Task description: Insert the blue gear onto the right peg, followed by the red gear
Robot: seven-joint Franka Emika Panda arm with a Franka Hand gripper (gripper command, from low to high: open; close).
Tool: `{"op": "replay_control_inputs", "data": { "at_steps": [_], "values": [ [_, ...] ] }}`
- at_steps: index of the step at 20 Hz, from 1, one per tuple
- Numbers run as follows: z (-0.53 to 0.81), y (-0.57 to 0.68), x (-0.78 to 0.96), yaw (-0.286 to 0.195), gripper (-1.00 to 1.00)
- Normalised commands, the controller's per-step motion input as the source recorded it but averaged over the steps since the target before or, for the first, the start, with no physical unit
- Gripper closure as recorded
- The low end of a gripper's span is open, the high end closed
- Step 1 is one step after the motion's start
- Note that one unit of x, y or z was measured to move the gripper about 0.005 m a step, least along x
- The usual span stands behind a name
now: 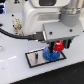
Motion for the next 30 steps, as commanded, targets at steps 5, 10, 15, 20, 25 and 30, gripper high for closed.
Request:
{"op": "replay_control_inputs", "data": {
  "at_steps": [5,10,15,20,25,30],
  "values": [
    [-0.11,-0.22,0.1,0.0,1.0],
    [0.25,-0.15,0.03,0.0,1.0],
    [0.15,-0.02,0.0,0.0,1.0],
    [0.04,-0.04,0.0,0.0,1.0],
    [-0.09,-0.16,0.04,0.0,1.0],
    [-0.13,-0.2,0.03,0.0,1.0]
  ]
}}
